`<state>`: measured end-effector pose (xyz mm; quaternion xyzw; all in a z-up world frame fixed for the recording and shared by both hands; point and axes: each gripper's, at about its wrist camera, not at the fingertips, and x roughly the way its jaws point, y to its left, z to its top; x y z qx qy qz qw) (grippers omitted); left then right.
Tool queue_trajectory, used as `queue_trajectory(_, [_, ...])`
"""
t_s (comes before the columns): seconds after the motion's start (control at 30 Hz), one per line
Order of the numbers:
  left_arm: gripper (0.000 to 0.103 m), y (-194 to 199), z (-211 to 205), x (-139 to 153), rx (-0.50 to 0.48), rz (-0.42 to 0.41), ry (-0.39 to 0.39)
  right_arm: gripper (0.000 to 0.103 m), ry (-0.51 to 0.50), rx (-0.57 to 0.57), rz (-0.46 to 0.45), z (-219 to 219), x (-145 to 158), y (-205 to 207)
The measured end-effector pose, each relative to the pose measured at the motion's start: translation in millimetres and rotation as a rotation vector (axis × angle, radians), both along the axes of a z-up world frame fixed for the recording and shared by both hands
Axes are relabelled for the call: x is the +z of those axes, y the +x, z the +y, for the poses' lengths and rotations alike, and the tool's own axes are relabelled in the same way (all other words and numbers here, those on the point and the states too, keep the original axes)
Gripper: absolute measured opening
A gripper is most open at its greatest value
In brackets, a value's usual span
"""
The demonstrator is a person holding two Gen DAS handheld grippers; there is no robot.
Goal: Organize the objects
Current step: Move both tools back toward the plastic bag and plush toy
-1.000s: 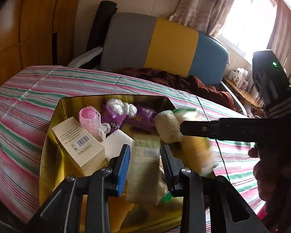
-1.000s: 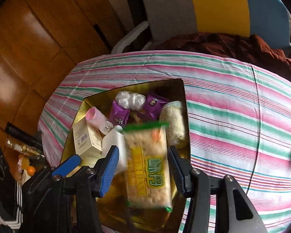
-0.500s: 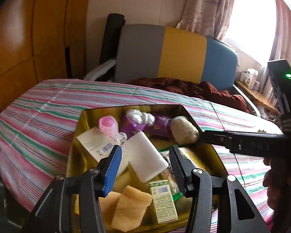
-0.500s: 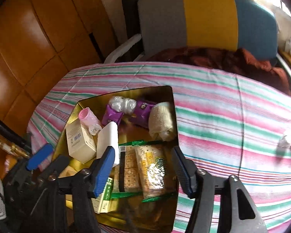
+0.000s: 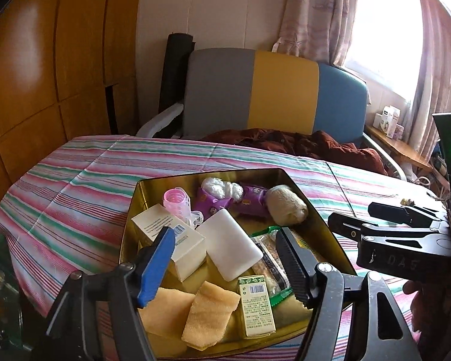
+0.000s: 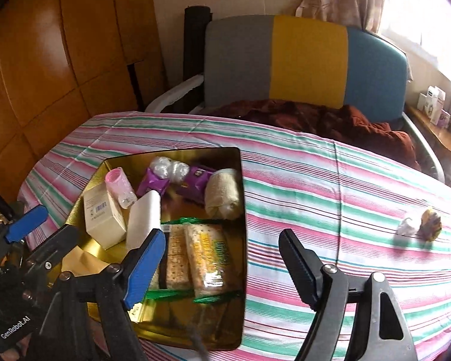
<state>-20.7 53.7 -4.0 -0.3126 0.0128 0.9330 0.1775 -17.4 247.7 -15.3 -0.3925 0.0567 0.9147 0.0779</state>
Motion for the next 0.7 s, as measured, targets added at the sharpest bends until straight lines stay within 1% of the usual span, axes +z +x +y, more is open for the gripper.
queue_trajectory(0.43, [0.072, 9.7, 16.8, -4.5, -0.039, 0.003, -0.051, 0.08, 0.028, -0.05, 0.028, 15.1, 3.4, 10.9])
queue_trajectory(0.57, [0.076, 11.1, 25.4, -5.5, -0.064, 0.003, -0.066, 0.08, 0.038, -0.062, 0.022, 21.8, 2.0, 12.0])
queue_trajectory(0.7, [0.077, 11.7, 30.9, -6.2, -0.081, 0.0, -0.079, 0.08, 0.061, -0.067, 0.007, 29.0, -0.2, 12.5])
